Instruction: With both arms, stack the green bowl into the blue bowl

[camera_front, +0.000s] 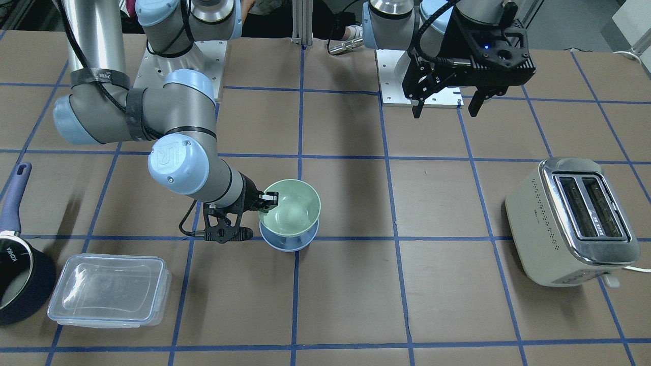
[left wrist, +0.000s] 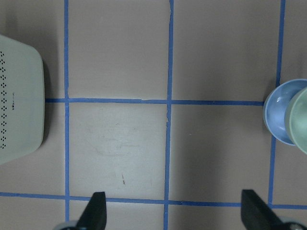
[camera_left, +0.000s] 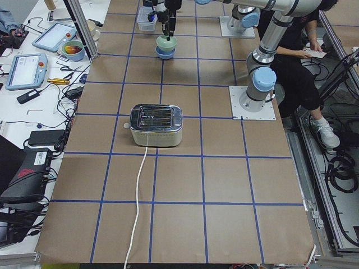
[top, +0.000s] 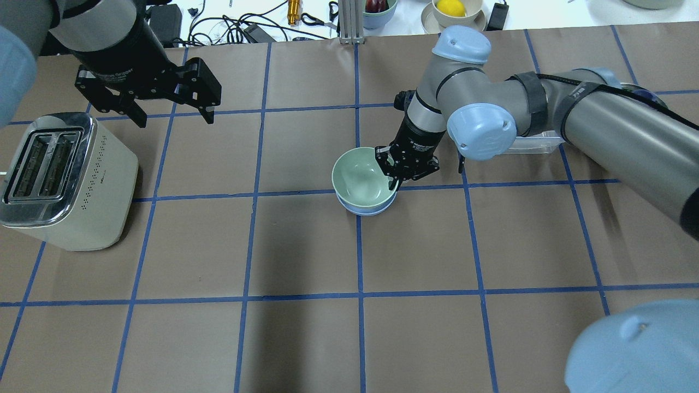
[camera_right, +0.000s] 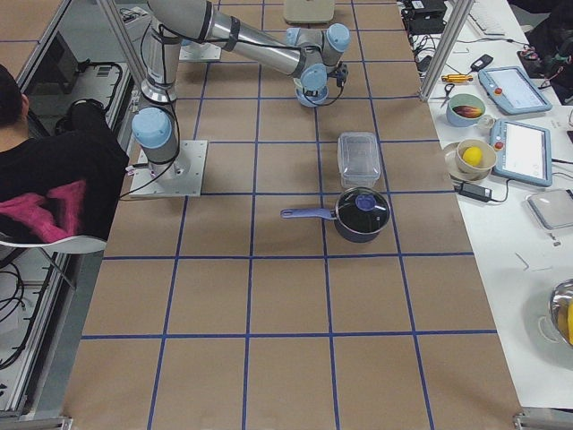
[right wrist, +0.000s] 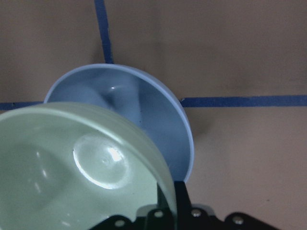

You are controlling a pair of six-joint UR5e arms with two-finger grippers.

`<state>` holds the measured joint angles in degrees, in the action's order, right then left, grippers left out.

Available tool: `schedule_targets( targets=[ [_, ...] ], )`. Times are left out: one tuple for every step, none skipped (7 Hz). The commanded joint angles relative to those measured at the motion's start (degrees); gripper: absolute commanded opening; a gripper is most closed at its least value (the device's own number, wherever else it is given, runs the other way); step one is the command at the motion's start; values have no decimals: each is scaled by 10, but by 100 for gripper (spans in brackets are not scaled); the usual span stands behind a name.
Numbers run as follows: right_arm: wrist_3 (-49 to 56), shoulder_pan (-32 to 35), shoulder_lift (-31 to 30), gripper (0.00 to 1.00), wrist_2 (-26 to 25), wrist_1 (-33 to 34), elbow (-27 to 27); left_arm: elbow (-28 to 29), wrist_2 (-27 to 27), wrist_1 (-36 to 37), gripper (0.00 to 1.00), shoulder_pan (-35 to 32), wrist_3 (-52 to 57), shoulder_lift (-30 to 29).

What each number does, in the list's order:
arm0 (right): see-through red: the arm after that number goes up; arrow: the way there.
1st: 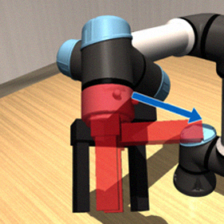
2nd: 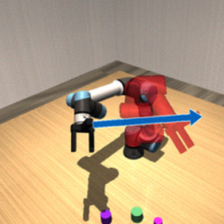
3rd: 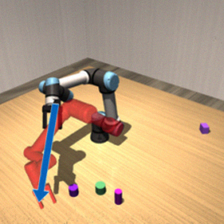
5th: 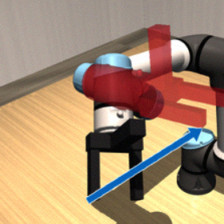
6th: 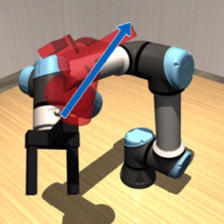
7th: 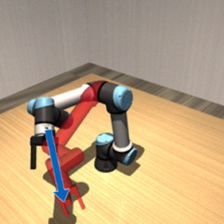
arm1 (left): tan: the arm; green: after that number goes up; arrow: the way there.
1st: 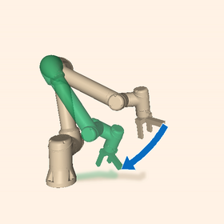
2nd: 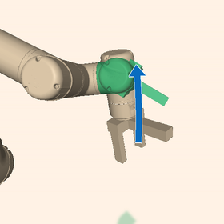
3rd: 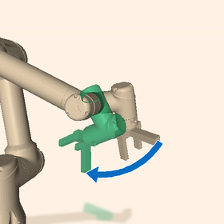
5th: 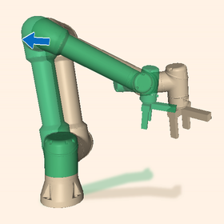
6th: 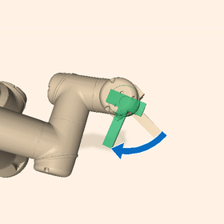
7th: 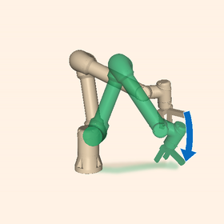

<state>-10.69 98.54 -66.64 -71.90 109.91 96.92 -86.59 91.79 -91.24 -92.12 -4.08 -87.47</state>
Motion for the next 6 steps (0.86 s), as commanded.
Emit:
schedule_targets(
  targets=[
    [-5,2,11,79,-8,25,2,0,-5,5,100,8,6,1],
    [0,2,9,100,-10,23,-1,5,-6,9,100,12,6,-5],
    [1,-4,6,100,-11,21,-5,5,-4,11,100,12,7,-5],
    [4,-11,-7,100,-36,7,-30,-3,20,11,100,12,7,-1],
    [8,-24,-33,100,-65,-72,-74,0,28,11,100,12,7,-5],
    [26,-46,-72,100,-93,-112,-99,0,26,11,100,13,7,-5]
  ],
)
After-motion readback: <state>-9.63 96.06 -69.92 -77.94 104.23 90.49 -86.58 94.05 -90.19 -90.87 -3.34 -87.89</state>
